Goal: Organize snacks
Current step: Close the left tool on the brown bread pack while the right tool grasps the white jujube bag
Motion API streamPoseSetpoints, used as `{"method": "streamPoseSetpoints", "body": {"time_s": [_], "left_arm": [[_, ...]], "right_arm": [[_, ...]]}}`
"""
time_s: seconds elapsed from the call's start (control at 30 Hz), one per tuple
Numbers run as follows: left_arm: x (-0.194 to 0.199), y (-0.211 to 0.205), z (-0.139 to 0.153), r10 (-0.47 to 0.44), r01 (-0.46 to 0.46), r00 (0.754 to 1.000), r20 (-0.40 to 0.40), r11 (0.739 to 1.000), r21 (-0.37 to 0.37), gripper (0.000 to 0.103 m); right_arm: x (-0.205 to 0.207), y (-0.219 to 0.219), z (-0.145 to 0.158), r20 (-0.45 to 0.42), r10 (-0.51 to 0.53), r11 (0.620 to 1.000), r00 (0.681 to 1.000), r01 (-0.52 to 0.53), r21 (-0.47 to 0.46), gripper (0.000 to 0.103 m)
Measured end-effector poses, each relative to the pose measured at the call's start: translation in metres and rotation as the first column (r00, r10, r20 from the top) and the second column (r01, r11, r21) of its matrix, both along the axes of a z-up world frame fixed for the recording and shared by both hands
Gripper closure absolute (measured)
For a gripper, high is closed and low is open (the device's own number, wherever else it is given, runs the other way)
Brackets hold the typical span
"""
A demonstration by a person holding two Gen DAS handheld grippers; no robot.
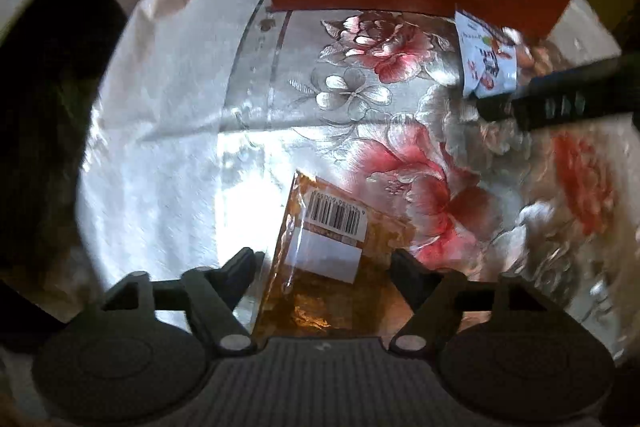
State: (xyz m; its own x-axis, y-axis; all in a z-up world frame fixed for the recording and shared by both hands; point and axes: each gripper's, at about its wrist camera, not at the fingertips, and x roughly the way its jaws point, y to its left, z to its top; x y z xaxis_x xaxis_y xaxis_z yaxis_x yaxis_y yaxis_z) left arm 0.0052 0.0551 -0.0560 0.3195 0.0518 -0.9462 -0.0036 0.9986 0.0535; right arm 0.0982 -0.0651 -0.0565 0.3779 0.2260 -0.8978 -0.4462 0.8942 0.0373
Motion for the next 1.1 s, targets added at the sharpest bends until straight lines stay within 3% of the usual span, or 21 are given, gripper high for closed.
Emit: {"method": "streamPoseSetpoints", "body": {"time_s": [0.17, 0.33, 0.43, 0.53, 0.57, 0.7, 0.83, 0.93, 1.03, 1.1], "left_arm": [[-0.008, -0.012, 0.005, -0.093, 0.093, 0.996, -0.006, 0.991, 0.092, 0.027], [-0.013, -0.017, 0.013, -0.124, 0.113, 0.991, 0.054, 0.977, 0.18, 0.027], [-0.009, 0.001, 0.031, -0.085, 0.077, 0.992, 0.091, 0.993, 0.088, 0.027], [-0.007, 0.022, 0.04, -0.03, 0.033, 0.996, 0.081, 0.999, -0.036, 0.027], [-0.007, 0.025, 0.041, -0.021, 0.025, 0.997, 0.08, 0.999, -0.045, 0.027], [-0.01, 0.024, 0.036, -0.006, 0.008, 0.998, 0.068, 1.0, -0.023, 0.027], [-0.013, 0.016, 0.015, -0.001, 0.0, 1.0, 0.018, 0.999, 0.052, 0.026], [-0.017, 0.014, -0.001, 0.018, -0.018, 0.998, -0.063, 1.0, 0.002, 0.026], [-0.026, 0.017, -0.008, 0.073, -0.075, 0.994, -0.081, 0.997, -0.024, 0.032], [-0.029, 0.017, -0.004, 0.076, -0.078, 0.994, -0.072, 0.996, -0.03, 0.044]], "right_arm": [[0.007, -0.008, 0.004, -0.007, -0.099, 0.993, 0.995, 0.099, 0.066, 0.015], [0.014, 0.016, -0.004, 0.006, -0.105, 0.993, 0.994, 0.105, 0.045, 0.014], [0.021, 0.028, -0.016, 0.024, -0.115, 0.992, 0.993, 0.116, -0.043, 0.0], [0.025, 0.032, -0.019, 0.034, -0.13, 0.99, 0.991, 0.132, -0.055, 0.0], [0.027, 0.032, -0.019, 0.027, -0.134, 0.989, 0.991, 0.135, -0.054, 0.0], [0.021, 0.028, -0.02, 0.058, -0.132, 0.99, 0.99, 0.134, -0.039, 0.0], [0.018, 0.025, -0.019, 0.067, -0.105, 0.993, 0.992, 0.109, -0.05, 0.001], [0.009, 0.034, -0.014, 0.108, -0.024, 0.996, 0.994, 0.033, -0.082, 0.009], [0.002, 0.036, -0.012, 0.119, 0.01, 0.996, 0.993, 0.0, -0.084, 0.02], [-0.001, 0.036, -0.009, 0.103, 0.014, 0.998, 0.995, -0.008, -0.064, 0.027]]}}
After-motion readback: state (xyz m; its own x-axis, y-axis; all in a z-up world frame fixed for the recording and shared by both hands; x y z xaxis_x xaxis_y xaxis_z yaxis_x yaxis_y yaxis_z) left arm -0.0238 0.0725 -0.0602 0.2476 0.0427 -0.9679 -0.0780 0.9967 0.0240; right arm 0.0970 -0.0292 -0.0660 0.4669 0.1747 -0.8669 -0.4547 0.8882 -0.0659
